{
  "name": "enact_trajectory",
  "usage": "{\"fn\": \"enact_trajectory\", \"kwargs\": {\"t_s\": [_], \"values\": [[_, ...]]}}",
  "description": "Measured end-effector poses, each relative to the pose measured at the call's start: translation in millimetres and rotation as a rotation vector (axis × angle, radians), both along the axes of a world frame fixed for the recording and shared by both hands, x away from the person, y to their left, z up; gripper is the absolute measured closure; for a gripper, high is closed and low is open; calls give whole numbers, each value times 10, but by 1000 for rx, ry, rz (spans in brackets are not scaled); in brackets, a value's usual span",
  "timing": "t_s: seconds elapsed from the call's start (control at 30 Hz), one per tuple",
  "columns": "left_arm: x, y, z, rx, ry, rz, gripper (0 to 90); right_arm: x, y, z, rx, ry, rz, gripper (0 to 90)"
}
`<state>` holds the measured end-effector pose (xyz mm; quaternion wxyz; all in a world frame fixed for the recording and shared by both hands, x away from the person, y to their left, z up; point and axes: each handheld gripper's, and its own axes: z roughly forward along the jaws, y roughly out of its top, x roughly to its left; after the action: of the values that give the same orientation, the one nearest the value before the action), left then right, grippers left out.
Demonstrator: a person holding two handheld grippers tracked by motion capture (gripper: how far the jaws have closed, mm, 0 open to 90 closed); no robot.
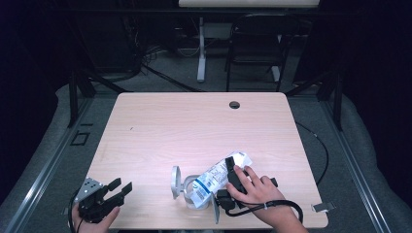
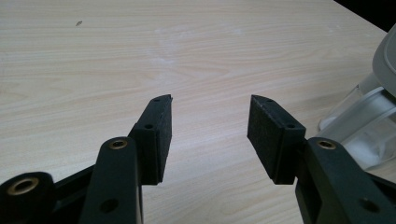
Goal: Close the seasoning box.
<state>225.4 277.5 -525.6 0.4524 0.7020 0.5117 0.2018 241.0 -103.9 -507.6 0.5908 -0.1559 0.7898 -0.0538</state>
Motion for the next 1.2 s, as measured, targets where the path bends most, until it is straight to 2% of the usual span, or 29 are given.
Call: {"fn": "enact_trajectory", "kwargs": {"t_s": [0.67, 0.8, 1.0, 1.03, 1.2], "values": [[3, 5, -4, -2, -2, 1, 503, 7, 9, 18, -9, -3, 9, 432], [3, 6, -3, -2, -2, 1, 503, -5, 20, 31, -30, -15, -3, 433], [3, 6, -3, -2, -2, 1, 502, 6, 10, 20, -11, -8, 12, 435], [3, 4, -3, -2, -3, 1, 502, -12, 26, 41, -41, -23, -6, 435], [2, 3, -2, -1, -3, 2, 501, 1, 15, 28, -21, -13, 8, 437]]}}
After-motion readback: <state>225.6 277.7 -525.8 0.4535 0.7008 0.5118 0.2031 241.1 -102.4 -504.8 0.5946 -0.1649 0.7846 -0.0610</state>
